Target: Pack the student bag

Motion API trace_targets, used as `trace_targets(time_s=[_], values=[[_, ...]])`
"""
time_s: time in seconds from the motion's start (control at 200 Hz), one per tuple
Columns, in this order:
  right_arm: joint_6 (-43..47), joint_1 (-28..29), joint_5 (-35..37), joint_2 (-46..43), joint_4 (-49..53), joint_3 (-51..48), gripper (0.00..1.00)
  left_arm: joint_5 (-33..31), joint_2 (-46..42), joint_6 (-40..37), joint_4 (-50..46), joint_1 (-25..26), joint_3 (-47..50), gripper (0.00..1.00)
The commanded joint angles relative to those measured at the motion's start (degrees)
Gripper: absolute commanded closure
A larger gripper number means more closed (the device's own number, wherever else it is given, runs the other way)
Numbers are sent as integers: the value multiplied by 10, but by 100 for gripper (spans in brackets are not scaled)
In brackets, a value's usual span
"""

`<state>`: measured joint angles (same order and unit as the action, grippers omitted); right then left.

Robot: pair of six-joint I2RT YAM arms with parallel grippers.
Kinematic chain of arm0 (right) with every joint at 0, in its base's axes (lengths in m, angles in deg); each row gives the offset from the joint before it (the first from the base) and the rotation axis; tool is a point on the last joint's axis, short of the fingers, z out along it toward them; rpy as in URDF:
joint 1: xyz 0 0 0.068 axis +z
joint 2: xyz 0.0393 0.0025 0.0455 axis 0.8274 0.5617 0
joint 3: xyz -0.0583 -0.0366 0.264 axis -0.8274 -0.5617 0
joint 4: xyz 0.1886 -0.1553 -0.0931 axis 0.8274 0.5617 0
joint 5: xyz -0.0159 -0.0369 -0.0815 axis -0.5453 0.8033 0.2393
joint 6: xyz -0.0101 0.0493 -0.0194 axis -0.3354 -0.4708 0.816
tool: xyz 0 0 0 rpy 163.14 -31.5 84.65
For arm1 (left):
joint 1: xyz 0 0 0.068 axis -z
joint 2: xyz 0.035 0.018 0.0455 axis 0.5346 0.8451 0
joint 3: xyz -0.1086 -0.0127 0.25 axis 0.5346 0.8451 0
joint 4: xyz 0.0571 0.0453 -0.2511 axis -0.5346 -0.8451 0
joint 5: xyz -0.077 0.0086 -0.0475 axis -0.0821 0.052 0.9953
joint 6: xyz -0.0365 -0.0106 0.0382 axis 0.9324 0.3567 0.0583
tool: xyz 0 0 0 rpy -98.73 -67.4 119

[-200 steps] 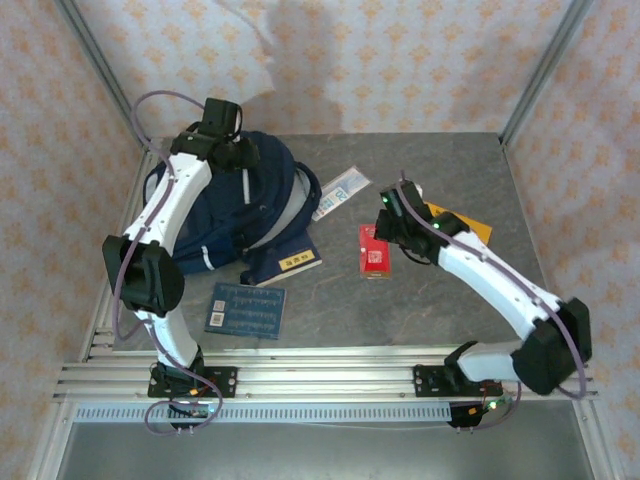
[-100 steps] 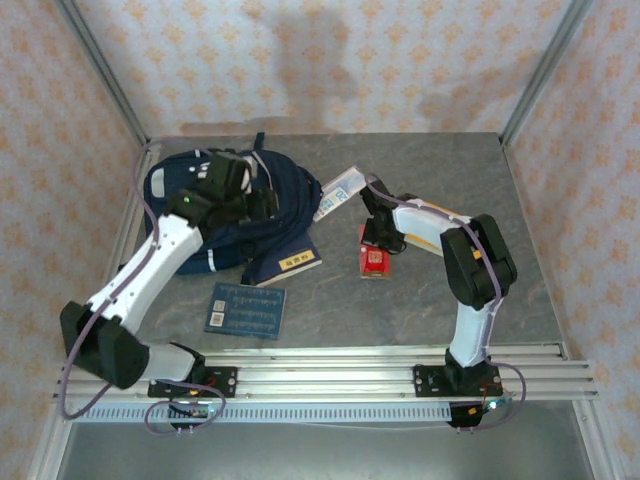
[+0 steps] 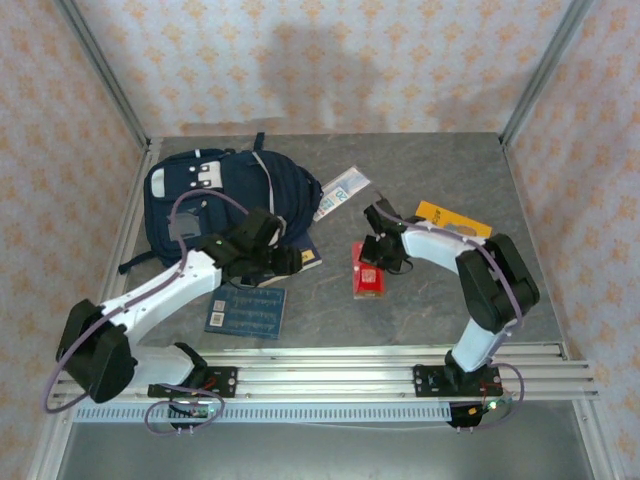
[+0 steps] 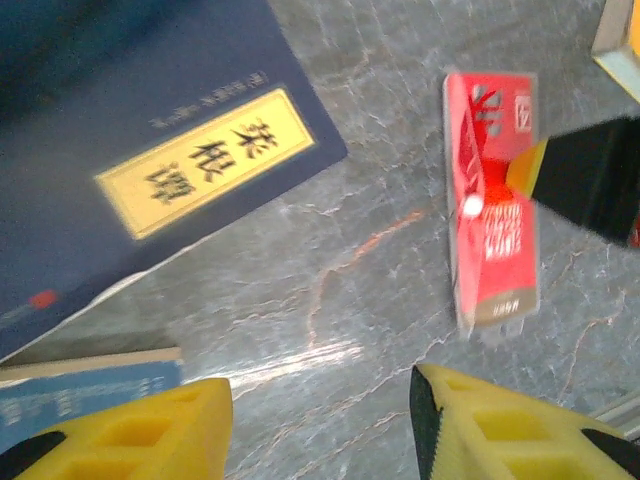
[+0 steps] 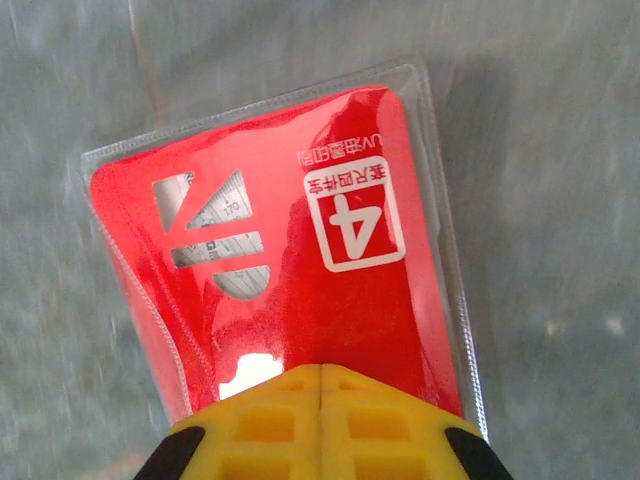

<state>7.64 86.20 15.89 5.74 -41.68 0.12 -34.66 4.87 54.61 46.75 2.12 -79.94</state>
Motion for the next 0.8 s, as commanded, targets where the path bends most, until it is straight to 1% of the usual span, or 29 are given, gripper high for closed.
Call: trace_targets(time_s=[0.0, 0.06, 0.11, 0.235, 0.325, 0.39, 0.545, 0.63, 0.795], values=[[-29, 30, -48, -44, 37, -49, 100, 43, 57, 33, 65, 15, -3, 50], [-41, 43, -79, -66, 25, -68, 100, 67, 94, 41, 87, 24, -9, 50], [-53, 49, -89, -84, 21, -78, 95, 94, 126, 47, 109, 30, -16, 50], [-55, 49, -79, -156, 11, -96, 89, 133, 195, 66, 150, 45, -36, 51], [-45, 39, -75, -199, 14, -100, 88, 149, 228, 79, 179, 54, -48, 51], [-39, 29, -70, -214, 23, -103, 91, 154, 245, 87, 192, 58, -55, 52], [-29, 9, -53, -197, 48, -110, 100, 170, 277, 107, 230, 64, -58, 51], [-25, 7, -39, -176, 60, -109, 100, 178, 290, 114, 245, 66, -58, 51], [-20, 7, -51, -131, 43, -114, 100, 183, 303, 109, 246, 66, -58, 51]])
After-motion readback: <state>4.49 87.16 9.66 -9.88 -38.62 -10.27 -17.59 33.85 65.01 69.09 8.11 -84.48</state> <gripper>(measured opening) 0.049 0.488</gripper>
